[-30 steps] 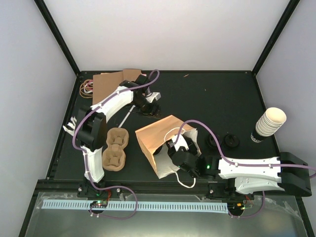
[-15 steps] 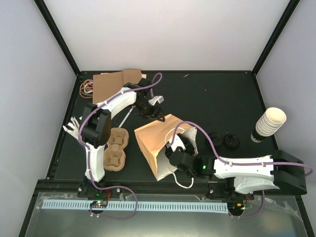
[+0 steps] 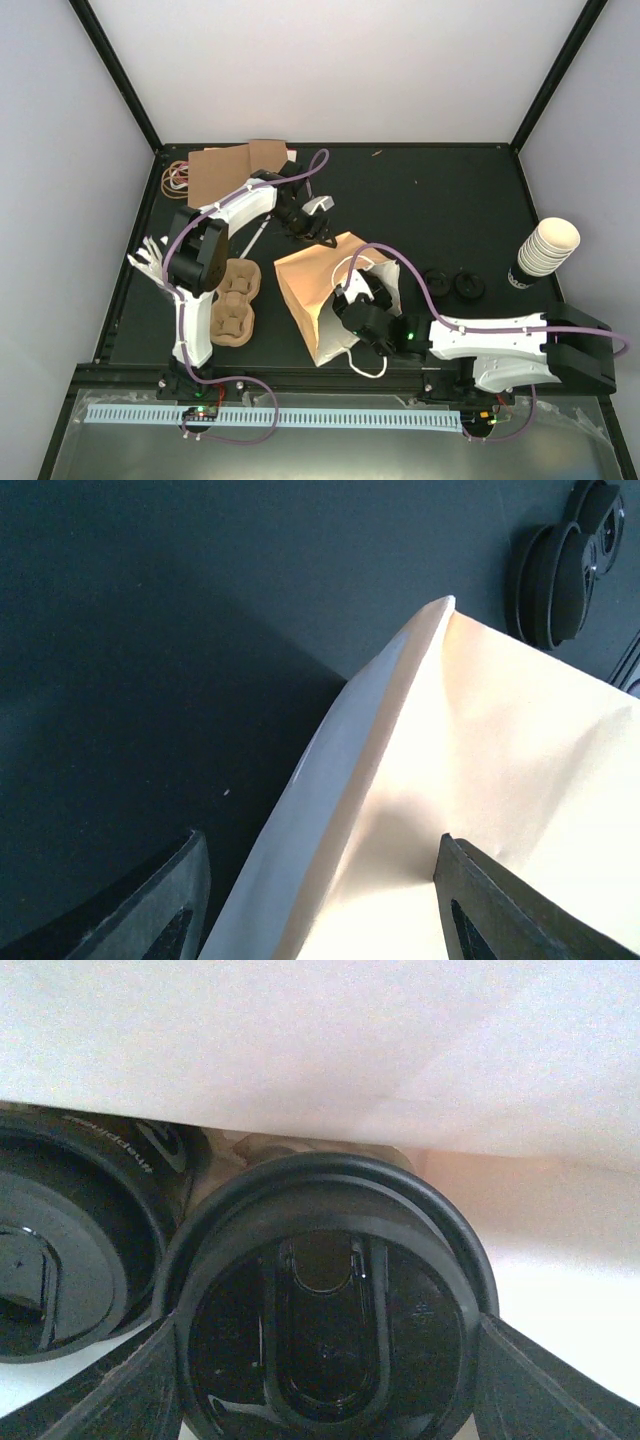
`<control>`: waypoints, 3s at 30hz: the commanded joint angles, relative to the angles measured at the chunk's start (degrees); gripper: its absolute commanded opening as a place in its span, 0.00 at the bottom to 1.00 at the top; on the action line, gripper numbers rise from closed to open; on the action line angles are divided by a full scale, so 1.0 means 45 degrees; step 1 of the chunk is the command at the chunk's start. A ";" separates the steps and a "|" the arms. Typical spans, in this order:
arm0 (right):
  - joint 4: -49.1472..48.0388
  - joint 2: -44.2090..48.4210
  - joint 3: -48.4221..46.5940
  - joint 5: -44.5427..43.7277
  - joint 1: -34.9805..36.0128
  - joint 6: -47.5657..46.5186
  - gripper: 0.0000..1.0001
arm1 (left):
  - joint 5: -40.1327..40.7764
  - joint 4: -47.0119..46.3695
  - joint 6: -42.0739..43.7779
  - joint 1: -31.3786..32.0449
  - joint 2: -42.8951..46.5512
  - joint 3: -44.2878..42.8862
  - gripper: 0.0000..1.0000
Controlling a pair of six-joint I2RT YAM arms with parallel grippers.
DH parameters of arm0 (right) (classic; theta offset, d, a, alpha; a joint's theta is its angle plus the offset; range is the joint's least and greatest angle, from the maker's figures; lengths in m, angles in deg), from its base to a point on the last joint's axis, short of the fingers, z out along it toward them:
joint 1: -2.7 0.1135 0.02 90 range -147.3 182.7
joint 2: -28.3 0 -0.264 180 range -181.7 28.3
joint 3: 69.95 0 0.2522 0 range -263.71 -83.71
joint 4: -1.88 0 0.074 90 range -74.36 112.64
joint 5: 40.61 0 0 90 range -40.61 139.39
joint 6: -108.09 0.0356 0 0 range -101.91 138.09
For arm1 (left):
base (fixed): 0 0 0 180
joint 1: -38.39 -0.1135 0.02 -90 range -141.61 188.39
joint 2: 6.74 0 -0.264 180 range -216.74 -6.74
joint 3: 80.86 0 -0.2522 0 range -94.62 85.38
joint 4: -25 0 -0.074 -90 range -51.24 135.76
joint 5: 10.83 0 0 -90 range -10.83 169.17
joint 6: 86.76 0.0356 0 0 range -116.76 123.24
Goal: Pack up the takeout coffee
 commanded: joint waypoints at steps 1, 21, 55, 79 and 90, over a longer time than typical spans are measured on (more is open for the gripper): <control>-0.0452 -0.0262 0.0105 0.0036 -0.0529 0.0414 0.34 | -0.0651 -0.0035 0.0365 0.0054 -0.0309 0.0137 0.64; -0.0633 -0.0929 0.0361 0.0686 -0.1026 0.0863 0.33 | -0.1546 0.0038 0.0483 0.0057 -0.0522 0.0193 0.62; 0.1029 -0.1151 -0.0371 0.2000 -0.1736 0.1337 0.32 | 0.0110 -0.0164 -0.0484 -0.0183 0.1305 0.0430 0.93; 0.4624 -0.1684 -0.3898 0.3514 -0.2427 0.1015 0.32 | 0.5550 -0.1452 -0.1388 0.3140 1.4287 0.4299 0.96; 0.5384 -0.2419 -0.4878 0.3900 -0.2628 0.1072 0.32 | 1.0099 -0.3040 -0.0858 0.9991 1.5226 0.6126 0.90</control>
